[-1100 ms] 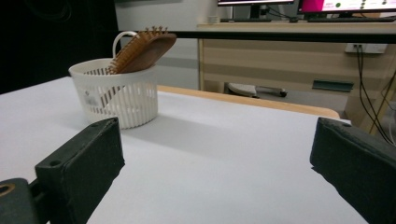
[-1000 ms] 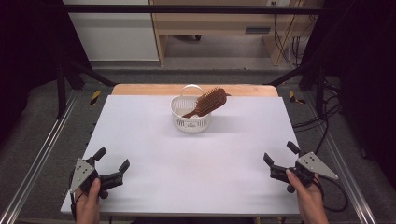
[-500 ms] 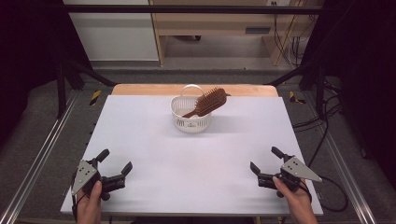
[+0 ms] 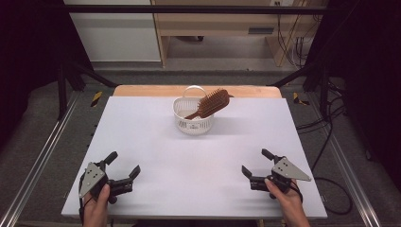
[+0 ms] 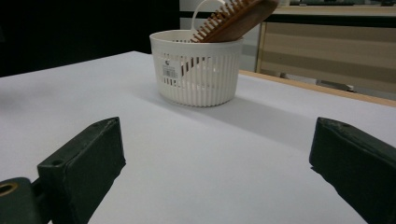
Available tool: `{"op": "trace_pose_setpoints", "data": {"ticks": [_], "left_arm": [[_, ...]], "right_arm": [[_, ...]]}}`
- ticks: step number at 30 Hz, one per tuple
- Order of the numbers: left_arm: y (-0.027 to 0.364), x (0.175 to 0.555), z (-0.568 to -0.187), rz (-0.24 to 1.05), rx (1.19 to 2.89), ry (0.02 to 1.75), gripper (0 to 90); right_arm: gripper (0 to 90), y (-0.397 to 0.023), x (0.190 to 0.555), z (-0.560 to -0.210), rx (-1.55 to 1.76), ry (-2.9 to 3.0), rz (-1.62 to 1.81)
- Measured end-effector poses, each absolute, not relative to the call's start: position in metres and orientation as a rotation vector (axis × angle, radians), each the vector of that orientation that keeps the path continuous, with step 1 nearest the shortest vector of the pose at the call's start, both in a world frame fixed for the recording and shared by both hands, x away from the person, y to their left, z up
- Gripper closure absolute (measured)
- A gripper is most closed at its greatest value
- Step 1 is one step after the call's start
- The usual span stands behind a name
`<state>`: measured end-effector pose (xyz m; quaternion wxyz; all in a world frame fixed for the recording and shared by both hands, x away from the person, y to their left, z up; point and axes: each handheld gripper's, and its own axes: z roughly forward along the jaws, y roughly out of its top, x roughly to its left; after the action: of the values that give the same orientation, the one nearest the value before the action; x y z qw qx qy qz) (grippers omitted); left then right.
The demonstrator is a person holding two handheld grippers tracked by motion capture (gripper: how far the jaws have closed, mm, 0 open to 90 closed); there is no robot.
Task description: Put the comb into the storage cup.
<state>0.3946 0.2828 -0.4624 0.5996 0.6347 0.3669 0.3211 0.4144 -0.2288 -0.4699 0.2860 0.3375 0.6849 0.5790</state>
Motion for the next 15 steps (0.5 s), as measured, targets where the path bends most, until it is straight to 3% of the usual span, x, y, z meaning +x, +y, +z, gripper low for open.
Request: {"op": "trace_pose_setpoints", "data": {"ticks": [15], "left_arm": [[0.289, 0.397, -0.465, 0.737, 1.422, 0.906, 0.6]], "right_arm": [[5.7, -0.204, 0.424, -0.471, 0.874, 1.912, 1.546]]}}
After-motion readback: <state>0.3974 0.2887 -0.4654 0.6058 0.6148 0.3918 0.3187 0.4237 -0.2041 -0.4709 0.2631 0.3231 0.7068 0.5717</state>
